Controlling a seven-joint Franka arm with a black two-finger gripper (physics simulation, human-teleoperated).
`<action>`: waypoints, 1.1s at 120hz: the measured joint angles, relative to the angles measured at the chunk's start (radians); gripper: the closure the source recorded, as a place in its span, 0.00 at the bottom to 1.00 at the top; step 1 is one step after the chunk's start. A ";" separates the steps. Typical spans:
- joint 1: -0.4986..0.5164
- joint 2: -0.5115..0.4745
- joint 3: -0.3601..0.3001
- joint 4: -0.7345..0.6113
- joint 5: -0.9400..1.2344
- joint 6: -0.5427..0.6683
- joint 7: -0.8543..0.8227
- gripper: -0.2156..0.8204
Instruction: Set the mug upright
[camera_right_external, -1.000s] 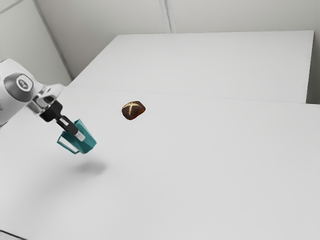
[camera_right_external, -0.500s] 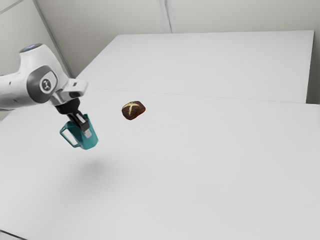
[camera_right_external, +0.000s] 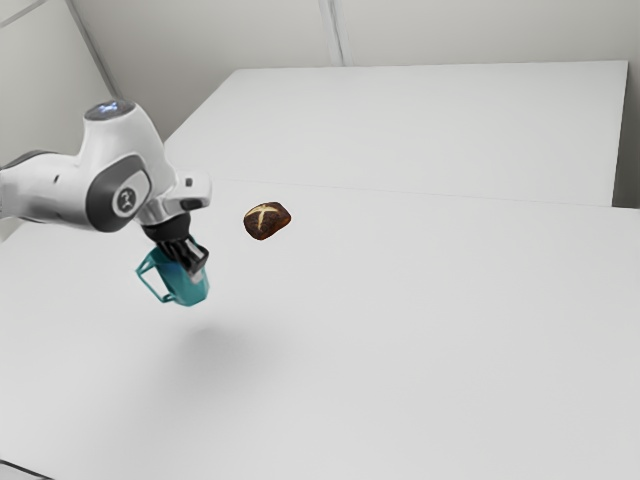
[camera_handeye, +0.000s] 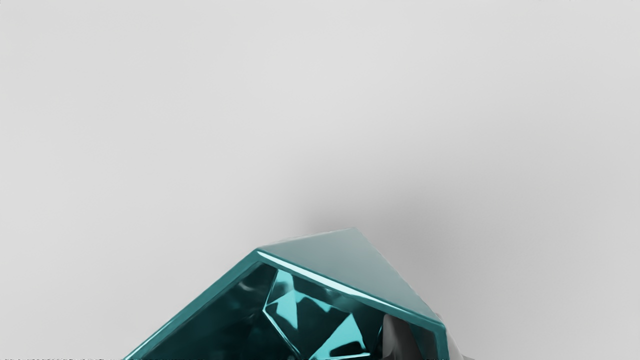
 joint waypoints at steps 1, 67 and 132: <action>-0.001 0.000 -0.001 -0.001 0.001 0.002 -0.005 0.96; -0.047 0.035 -0.046 -0.097 0.048 0.158 -0.289 0.96; -0.069 0.110 -0.054 -0.103 0.094 0.228 -0.457 0.96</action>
